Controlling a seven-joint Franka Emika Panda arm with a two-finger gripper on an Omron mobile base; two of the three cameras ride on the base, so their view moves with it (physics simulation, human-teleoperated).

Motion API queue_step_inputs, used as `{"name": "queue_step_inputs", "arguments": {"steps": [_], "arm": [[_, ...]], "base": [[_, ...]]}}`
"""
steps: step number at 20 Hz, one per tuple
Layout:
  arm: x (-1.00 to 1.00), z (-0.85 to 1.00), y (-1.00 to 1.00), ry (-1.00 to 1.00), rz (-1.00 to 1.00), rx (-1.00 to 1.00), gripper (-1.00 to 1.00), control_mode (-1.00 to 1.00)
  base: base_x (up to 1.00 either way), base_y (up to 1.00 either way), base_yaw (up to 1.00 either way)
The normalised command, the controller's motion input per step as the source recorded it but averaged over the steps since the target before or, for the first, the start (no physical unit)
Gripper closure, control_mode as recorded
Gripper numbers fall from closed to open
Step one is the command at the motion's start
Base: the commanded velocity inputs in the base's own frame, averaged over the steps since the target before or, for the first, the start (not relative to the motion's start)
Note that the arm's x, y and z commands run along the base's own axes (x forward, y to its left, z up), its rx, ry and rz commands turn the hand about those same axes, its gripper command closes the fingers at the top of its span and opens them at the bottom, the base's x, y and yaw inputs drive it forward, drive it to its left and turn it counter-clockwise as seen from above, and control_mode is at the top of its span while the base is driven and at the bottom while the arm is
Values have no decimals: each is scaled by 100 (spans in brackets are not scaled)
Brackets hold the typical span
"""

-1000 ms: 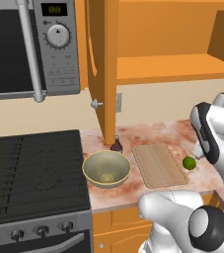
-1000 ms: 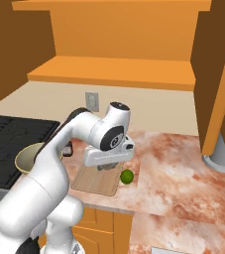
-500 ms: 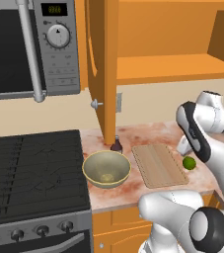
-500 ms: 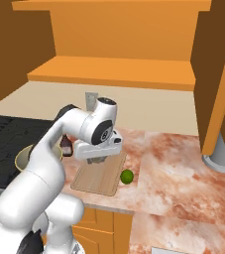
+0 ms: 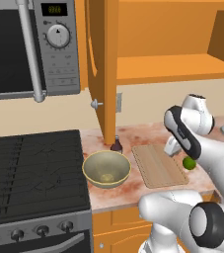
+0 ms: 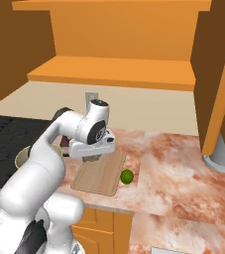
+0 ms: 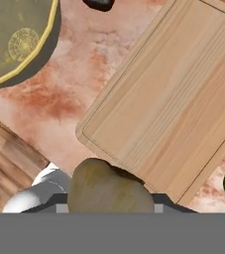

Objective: Open the cabinet. Place the bowl and condiment on the counter. Then place the lime and garlic on the cutting board.

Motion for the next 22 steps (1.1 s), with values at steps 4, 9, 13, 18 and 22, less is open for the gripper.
{"name": "queue_step_inputs", "arguments": {"steps": [4, 9, 13, 18, 22], "arm": [[31, -30, 13, 0, 0, 0, 100, -100], [27, -25, 7, 0, 0, 0, 100, -100], [26, -21, 2, 0, 0, 0, 100, -100], [31, -19, 0, 0, 0, 0, 100, -100], [28, -13, 0, 0, 0, 0, 100, -100]], "base": [[0, 0, 0], [0, 0, 0], [0, 0, 0], [0, 0, 0], [0, 0, 0]]}}
